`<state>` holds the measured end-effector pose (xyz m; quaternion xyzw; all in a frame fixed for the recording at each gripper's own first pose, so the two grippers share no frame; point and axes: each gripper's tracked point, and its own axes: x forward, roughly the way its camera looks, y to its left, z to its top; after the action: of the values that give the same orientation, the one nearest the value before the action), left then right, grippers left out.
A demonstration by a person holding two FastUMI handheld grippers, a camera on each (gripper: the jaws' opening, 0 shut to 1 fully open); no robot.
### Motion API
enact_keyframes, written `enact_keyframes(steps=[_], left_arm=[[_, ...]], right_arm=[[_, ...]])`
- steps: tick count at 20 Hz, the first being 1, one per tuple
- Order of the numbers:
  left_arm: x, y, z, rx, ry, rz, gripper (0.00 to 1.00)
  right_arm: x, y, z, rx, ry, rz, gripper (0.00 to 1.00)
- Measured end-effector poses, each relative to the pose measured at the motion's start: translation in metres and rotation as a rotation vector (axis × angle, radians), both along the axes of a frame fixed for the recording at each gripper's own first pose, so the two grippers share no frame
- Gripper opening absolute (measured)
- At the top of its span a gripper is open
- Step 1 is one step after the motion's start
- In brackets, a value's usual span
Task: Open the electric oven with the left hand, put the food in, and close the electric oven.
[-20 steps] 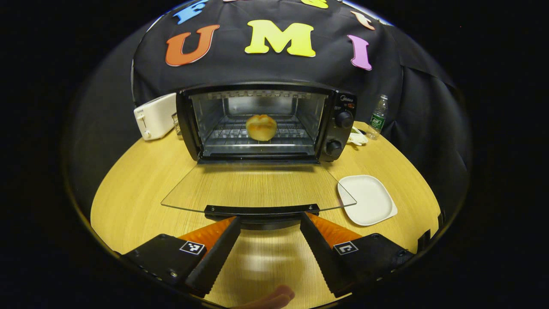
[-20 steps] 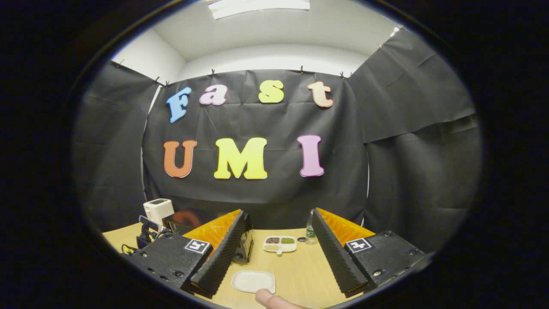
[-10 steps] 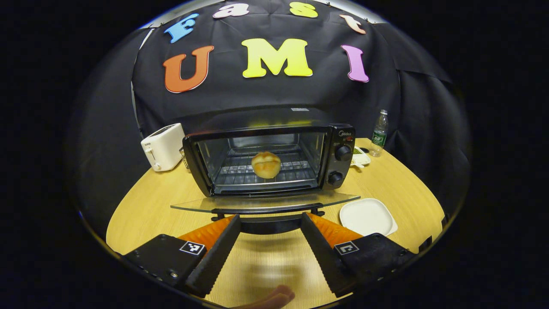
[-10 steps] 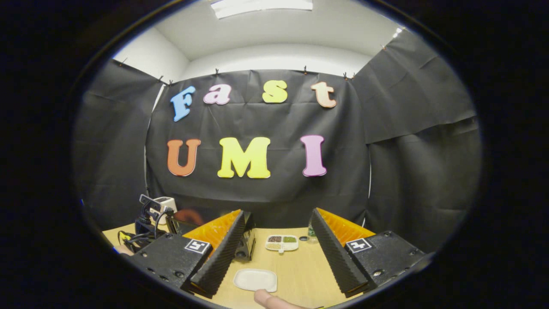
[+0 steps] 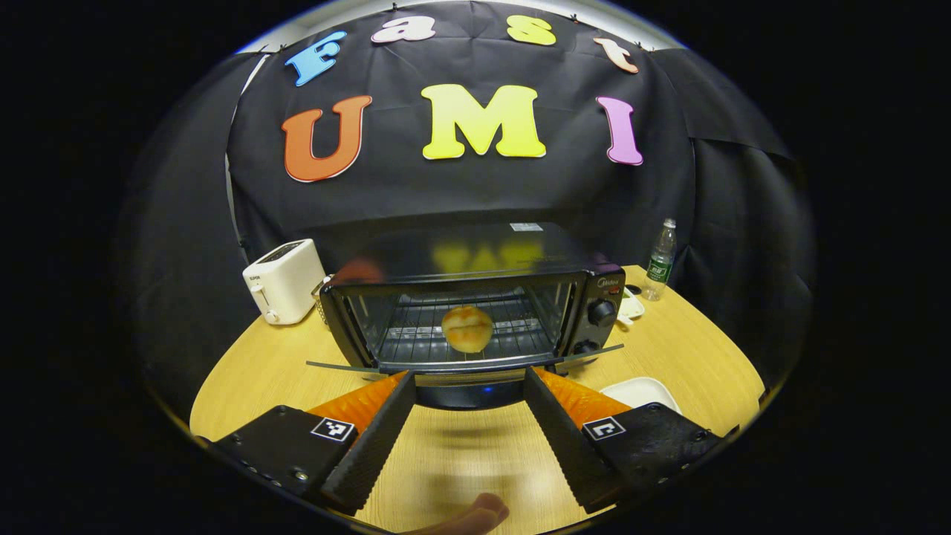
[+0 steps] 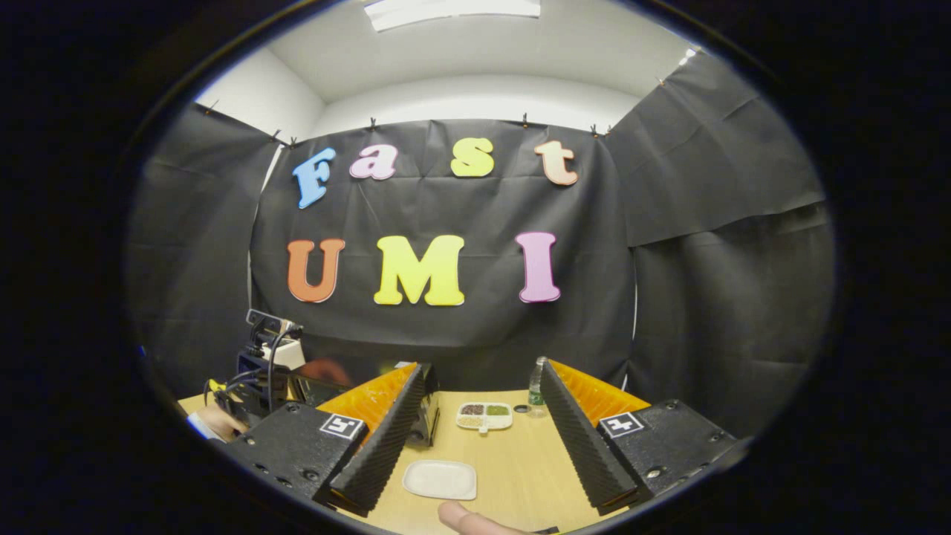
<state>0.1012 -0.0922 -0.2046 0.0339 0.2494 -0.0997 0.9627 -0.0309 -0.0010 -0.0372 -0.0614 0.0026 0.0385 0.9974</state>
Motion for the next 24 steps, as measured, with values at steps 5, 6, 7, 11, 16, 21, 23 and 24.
enact_keyframes(steps=[5, 6, 7, 11, 16, 21, 23, 24], left_arm=[[0.039, 0.003, 0.018, -0.013, -0.050, -0.003, 0.96], [0.042, 0.007, 0.022, -0.021, -0.054, 0.009, 0.96], [0.044, 0.011, 0.028, -0.030, -0.062, 0.018, 0.96], [0.032, 0.018, 0.068, -0.045, -0.146, 0.030, 0.95], [-0.005, 0.030, 0.115, -0.015, -0.253, 0.044, 0.95], [-0.060, 0.035, 0.177, -0.066, -0.356, 0.041, 0.95], [-0.082, 0.043, 0.193, -0.069, -0.387, 0.052, 0.95], [-0.091, 0.048, 0.199, -0.071, -0.397, 0.075, 0.95]], right_arm=[[-0.011, -0.001, 0.005, -0.008, -0.007, -0.014, 1.00], [-0.013, -0.002, 0.005, -0.010, -0.009, -0.019, 1.00], [-0.015, -0.003, 0.007, -0.010, -0.013, -0.023, 1.00], [-0.023, 0.001, 0.011, -0.006, -0.019, -0.023, 1.00], [-0.029, 0.006, 0.012, -0.006, -0.019, -0.023, 0.95], [-0.038, 0.002, 0.015, 0.000, -0.026, -0.035, 0.95], [-0.040, -0.002, 0.016, 0.005, -0.030, -0.042, 0.95], [-0.042, -0.003, 0.016, 0.006, -0.031, -0.044, 0.95]])
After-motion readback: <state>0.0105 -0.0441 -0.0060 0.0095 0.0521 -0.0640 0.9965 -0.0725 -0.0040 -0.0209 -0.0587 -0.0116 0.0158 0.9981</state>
